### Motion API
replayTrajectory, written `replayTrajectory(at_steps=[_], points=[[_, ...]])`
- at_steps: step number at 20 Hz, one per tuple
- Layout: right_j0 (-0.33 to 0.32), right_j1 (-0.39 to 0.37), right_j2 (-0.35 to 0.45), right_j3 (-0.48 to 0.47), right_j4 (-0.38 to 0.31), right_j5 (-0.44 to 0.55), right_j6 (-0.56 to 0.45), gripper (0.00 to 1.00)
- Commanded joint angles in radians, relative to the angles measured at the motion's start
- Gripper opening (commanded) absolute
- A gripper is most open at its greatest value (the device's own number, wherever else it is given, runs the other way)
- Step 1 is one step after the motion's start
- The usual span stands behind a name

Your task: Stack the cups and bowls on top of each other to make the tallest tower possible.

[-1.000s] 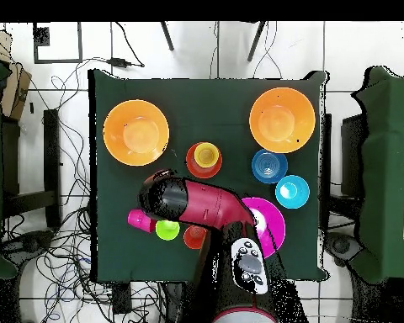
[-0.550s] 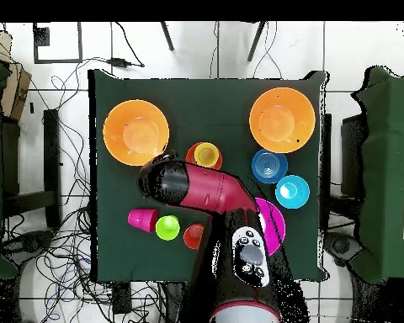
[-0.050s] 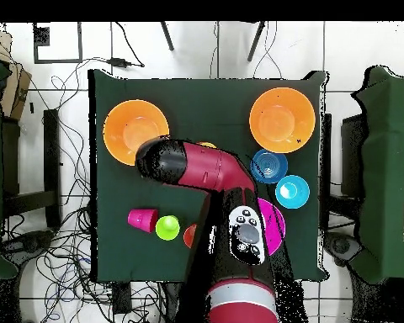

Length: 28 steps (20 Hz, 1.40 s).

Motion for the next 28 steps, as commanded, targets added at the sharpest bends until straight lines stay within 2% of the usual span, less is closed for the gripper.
replayTrajectory(at_steps=[1, 5, 28], points=[[0.013, 0.095, 0.049, -0.125, -0.048, 0.104, -0.016, 1.0], [0.017, 0.108, 0.047, -0.154, -0.045, 0.117, -0.009, 1.0], [0.021, 0.13, 0.044, -0.186, -0.039, 0.127, -0.011, 1.0]])
